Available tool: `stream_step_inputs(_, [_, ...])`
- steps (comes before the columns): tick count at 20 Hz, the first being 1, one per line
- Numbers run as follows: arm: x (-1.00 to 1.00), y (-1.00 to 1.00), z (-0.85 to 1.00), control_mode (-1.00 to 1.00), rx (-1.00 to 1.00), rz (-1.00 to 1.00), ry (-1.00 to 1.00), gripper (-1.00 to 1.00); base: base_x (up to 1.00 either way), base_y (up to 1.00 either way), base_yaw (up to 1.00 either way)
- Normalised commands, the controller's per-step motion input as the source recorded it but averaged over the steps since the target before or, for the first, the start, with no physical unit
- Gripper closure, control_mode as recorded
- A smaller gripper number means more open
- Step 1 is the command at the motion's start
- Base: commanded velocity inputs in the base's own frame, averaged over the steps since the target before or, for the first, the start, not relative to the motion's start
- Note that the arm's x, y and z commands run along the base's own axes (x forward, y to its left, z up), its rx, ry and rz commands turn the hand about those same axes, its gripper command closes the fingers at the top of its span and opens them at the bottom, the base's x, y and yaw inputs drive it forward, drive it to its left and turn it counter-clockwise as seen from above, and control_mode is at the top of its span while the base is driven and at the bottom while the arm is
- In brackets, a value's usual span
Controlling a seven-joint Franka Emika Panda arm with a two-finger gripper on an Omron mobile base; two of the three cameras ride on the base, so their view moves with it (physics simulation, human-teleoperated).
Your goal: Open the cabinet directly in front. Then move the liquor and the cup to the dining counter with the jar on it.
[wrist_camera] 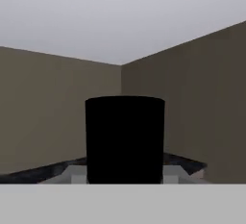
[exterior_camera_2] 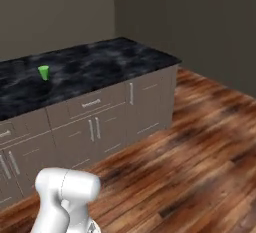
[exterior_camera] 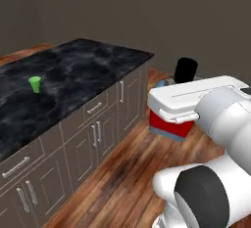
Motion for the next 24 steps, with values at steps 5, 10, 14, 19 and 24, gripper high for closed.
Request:
stream_step_inputs(5, [0.0,0.0,0.0,1.0,0.0,0.0,0.0,1.0,0.0,0.0,0.92])
stream_step_inputs(10, [0.0,0.0,0.0,1.0,0.0,0.0,0.0,1.0,0.13,0.0,0.64])
stream_step_inputs(14, [0.0,0.0,0.0,1.0,0.0,0.0,0.0,1.0,0.1,-0.07,0.07])
stream_step_inputs(19, [0.0,0.0,0.0,1.0,0.0,0.0,0.0,1.0,0.73,-0.21,0.04])
stream_step_inputs(24, [0.0,0.0,0.0,1.0,0.0,0.0,0.0,1.0,1.0,-0.13,0.04])
